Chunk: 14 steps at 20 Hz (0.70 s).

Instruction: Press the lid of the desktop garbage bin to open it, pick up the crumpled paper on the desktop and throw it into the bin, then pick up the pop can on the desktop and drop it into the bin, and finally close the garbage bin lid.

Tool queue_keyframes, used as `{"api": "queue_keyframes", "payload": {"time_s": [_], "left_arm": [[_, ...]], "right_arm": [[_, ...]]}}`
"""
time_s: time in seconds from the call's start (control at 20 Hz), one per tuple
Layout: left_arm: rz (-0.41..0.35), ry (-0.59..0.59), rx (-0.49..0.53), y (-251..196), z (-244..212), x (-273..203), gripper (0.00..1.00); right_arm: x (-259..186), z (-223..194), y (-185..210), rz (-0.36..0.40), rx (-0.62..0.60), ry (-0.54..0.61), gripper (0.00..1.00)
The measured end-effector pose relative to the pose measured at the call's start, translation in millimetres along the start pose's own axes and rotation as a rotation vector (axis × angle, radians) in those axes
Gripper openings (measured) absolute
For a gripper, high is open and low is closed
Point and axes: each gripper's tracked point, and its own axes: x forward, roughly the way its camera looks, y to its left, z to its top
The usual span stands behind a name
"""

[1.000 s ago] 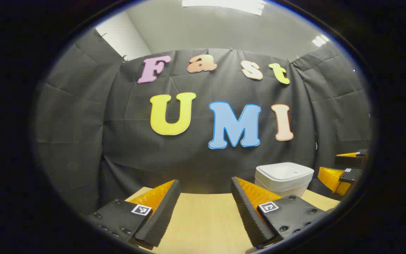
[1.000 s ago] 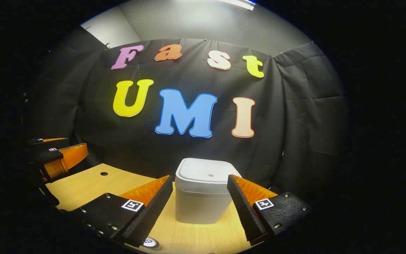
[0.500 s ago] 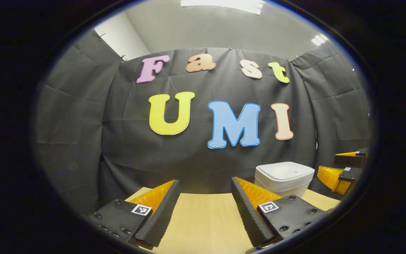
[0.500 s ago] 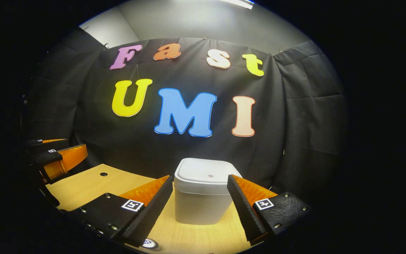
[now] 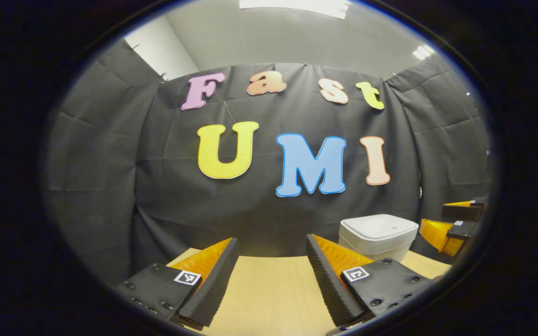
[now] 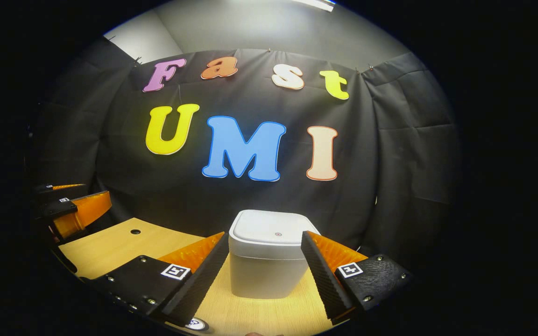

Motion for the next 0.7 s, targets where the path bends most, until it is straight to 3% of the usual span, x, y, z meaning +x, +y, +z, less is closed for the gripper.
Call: {"api": "queue_keyframes", "payload": {"time_s": [0.25,0.35,0.5,0.65,0.7], "left_arm": [[0.006,0.008,-0.007,0,-2,-1,0.98],[0.008,0.010,-0.009,0,-2,-1,0.98],[0.014,0.008,-0.008,2,-2,-1,0.99],[0.016,0.012,-0.008,2,-3,-2,0.98],[0.017,0.013,-0.007,2,-3,-2,0.98]], "right_arm": [[21,0,-6,-0.021,0.004,0.013,1.00],[26,-4,-8,-0.025,0.011,0.033,0.72],[35,-9,-12,-0.036,0.024,0.054,0.49],[46,-15,-8,-0.010,0.059,0.083,0.49],[50,-16,-8,-0.006,0.068,0.092,0.57]]}}
